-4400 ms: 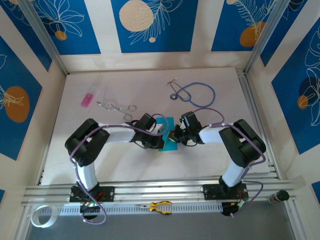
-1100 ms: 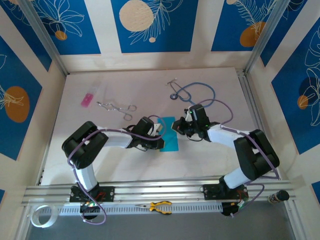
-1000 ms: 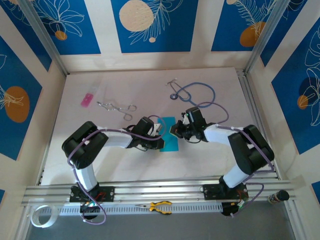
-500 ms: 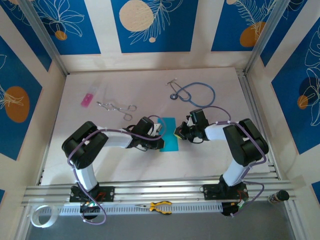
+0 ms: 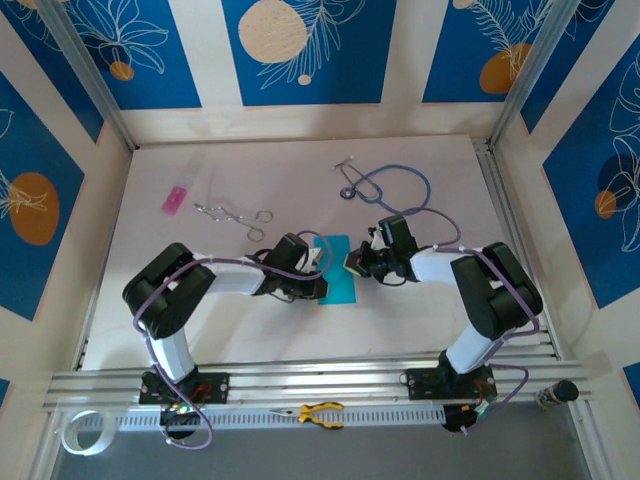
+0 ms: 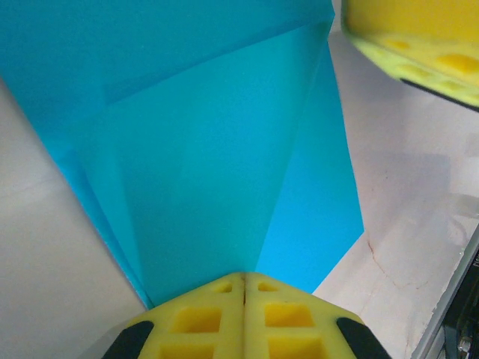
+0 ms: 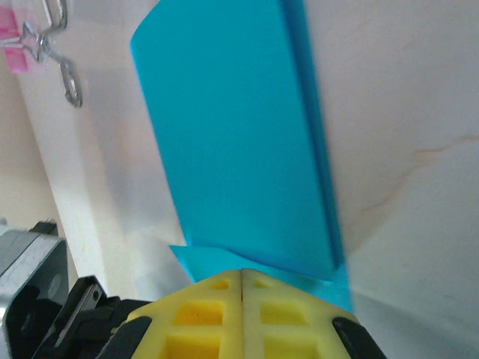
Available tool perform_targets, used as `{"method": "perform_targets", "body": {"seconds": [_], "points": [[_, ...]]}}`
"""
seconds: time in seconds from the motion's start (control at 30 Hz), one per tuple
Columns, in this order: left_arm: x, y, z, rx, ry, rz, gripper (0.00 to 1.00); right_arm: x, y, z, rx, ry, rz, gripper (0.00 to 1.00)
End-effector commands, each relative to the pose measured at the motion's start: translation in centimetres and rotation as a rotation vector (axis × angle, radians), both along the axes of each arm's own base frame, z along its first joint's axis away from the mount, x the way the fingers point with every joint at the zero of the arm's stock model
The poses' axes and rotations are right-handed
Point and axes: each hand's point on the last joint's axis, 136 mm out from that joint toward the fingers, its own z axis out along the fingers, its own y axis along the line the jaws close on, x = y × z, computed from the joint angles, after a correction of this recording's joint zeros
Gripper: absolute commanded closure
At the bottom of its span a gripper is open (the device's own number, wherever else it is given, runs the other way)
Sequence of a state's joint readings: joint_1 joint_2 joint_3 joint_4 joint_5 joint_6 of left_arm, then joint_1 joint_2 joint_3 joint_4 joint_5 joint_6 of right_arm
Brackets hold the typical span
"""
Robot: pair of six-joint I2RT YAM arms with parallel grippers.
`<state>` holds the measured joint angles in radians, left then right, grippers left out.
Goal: Fold a paper plane with a square sheet of paper (pick it up from the middle)
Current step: Fold the triangle a second time at the center of the table.
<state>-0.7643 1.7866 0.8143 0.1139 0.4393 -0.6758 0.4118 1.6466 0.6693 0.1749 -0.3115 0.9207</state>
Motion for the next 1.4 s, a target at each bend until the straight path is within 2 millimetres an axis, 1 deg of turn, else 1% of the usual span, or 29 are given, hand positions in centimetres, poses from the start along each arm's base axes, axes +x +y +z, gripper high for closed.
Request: {"method": "perform_targets", "body": {"seconds": [0.0, 0.07, 0.1, 0.13, 0.27, 0.37, 0.5, 0.6, 0.97, 1.13, 1.27, 1.37], "points": [[-2.7, 3.0, -3.6, 0.167, 0.108, 0.009, 1.00, -0.5, 1.3, -0.3, 0.017, 0.011, 0.061, 1.00], [-2.6, 2.9, -3.4, 0.164, 0.106, 0.007, 1.00, -0.7, 1.0, -1.2, -0.002, 0.036, 0.045, 1.00], [-2.6, 2.9, -3.3, 0.162, 0.105, 0.010, 1.00, -1.0, 0.4, -2.1, -0.033, 0.069, 0.018, 1.00], [-2.6, 2.8, -3.2, 0.160, 0.107, 0.011, 1.00, -1.1, 0.1, -2.5, -0.049, 0.083, 0.003, 1.00], [-2.0, 2.2, -1.7, 0.135, 0.088, 0.013, 1.00, -1.7, -1.4, -4.2, -0.095, 0.130, -0.042, 1.00], [-1.4, 1.3, 0.0, 0.098, 0.070, 0.009, 1.00, -1.9, -1.7, -4.6, -0.085, 0.134, -0.041, 1.00], [-0.4, -0.3, 2.0, 0.035, 0.060, 0.022, 1.00, -2.0, -1.4, -4.6, -0.068, 0.125, -0.019, 1.00], [0.3, -1.1, 2.6, 0.003, 0.052, 0.032, 0.98, -2.0, -1.2, -4.6, -0.068, 0.126, -0.014, 1.00], [1.5, -3.3, 2.2, -0.012, 0.066, 0.017, 0.95, -2.3, -1.3, -5.0, -0.070, 0.139, -0.013, 1.00], [1.8, -3.6, 1.7, 0.015, 0.074, 0.017, 0.94, -2.6, -1.4, -5.1, -0.077, 0.143, -0.010, 1.00], [1.8, -3.3, 0.5, 0.056, 0.092, 0.023, 0.94, -2.8, -1.5, -5.3, -0.083, 0.151, -0.011, 1.00], [1.1, -2.3, -1.2, 0.128, 0.138, 0.031, 0.94, -2.8, -1.7, -5.5, -0.094, 0.155, -0.012, 1.00]]}}
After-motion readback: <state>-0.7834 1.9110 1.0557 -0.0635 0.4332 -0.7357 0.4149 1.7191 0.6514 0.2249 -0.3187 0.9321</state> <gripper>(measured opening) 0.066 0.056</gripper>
